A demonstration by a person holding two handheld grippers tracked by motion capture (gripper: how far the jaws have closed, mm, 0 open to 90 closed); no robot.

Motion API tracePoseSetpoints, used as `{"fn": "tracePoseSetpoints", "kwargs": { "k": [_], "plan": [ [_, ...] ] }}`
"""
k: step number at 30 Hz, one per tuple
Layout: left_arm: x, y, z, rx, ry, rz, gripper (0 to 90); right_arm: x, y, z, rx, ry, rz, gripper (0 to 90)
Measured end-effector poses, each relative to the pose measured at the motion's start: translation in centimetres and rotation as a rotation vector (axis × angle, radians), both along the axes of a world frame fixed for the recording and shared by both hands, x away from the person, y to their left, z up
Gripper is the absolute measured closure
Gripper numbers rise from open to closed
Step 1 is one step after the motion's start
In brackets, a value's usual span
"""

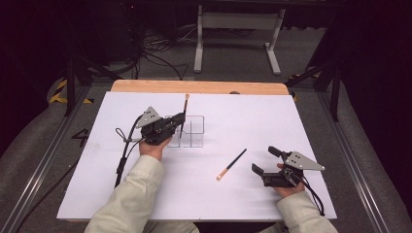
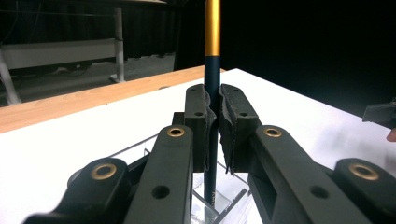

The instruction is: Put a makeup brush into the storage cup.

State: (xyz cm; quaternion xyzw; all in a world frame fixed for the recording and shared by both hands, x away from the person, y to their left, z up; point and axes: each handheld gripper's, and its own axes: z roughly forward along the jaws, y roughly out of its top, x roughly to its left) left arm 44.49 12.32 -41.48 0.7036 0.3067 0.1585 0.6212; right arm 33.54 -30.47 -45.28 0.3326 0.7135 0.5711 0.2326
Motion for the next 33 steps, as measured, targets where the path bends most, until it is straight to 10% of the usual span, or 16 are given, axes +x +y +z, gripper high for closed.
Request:
{"fn": "tracePoseSetpoints", "kwargs": {
  "k": [13,33],
  "plan": [
    [-0.9,0.7,1.1,-0.016,0.042,-0.051,23.0,-0.1,-0.1,0.2,0.026,0.007,0.019,1.6],
    [-5.8,4.9,3.2,0.045,0.009,-0.089,12.4,-1.2,-0.6,1.5,0.066,0.024,0.054,0.2]
  ]
}}
